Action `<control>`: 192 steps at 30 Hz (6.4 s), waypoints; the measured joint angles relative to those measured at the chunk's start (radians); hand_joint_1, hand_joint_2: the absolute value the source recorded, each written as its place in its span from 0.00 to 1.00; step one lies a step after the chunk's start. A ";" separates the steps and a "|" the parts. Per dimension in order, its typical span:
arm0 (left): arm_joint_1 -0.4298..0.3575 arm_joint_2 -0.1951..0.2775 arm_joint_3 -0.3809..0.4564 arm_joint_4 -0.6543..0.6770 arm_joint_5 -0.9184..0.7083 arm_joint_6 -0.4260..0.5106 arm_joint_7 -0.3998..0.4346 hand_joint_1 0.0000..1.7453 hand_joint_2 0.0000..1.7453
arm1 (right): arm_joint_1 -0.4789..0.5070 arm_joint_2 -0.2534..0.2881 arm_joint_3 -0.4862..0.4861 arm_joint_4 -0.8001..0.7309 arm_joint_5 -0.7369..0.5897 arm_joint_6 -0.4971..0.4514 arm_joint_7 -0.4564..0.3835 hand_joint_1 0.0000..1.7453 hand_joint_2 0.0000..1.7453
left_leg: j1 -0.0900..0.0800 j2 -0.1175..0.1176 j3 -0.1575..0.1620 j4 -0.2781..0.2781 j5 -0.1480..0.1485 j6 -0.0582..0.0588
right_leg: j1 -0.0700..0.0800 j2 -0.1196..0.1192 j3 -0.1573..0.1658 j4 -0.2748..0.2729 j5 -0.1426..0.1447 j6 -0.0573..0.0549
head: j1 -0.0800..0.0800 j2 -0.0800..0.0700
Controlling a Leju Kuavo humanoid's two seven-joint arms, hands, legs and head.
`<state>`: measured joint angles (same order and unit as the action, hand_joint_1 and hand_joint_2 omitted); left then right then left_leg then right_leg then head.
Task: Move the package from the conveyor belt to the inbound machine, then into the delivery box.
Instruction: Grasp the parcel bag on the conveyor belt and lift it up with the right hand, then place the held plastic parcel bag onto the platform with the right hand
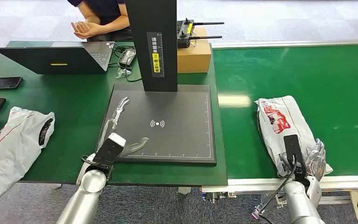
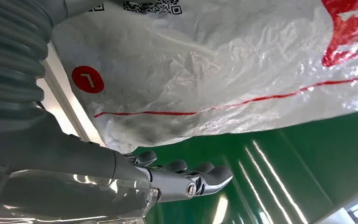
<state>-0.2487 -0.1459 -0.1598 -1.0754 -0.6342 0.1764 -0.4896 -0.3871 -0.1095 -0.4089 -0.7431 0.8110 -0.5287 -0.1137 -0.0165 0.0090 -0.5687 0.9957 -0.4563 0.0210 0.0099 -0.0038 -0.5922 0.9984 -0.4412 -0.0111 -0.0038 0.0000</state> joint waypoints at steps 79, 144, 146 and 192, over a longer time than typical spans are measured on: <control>0.017 -0.010 0.018 -0.046 -0.023 -0.001 0.011 0.00 1.00 | 0.040 0.064 0.017 -0.198 -0.025 0.124 -0.100 0.89 1.00 | 0.000 0.000 0.000 0.000 0.000 0.000 | 0.000 0.000 0.000 0.000 0.000 0.000 | 0.000 0.000; 0.078 -0.003 0.053 -0.081 0.029 0.075 -0.018 0.00 1.00 | -0.031 0.085 0.597 -0.448 -0.025 0.336 -0.292 0.77 1.00 | 0.000 0.000 0.000 0.000 0.000 0.000 | 0.000 0.000 0.000 0.000 0.000 0.000 | 0.000 0.000; 0.086 -0.002 0.058 -0.089 0.031 0.078 -0.016 0.00 1.00 | -0.051 0.084 0.617 -0.421 -0.025 0.342 -0.299 0.78 1.00 | 0.000 0.000 0.000 0.000 0.000 0.000 | 0.000 0.000 0.000 0.000 0.000 0.000 | 0.000 0.000; 0.144 0.013 0.079 -0.184 0.043 0.059 -0.013 0.00 1.00 | -0.355 0.195 0.873 0.115 -0.006 0.289 -0.349 0.82 1.00 | 0.000 -0.001 0.000 0.000 0.001 0.000 | 0.000 -0.001 0.000 0.001 0.000 0.000 | 0.000 0.000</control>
<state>-0.1049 -0.1328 -0.0811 -1.2593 -0.5911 0.2356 -0.5025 -0.7424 0.0851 0.4642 -0.6283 0.8054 -0.2393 -0.4624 -0.0164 0.0084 -0.5690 0.9956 -0.4555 0.0207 0.0100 -0.0045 -0.5921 0.9992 -0.4412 -0.0111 -0.0038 0.0000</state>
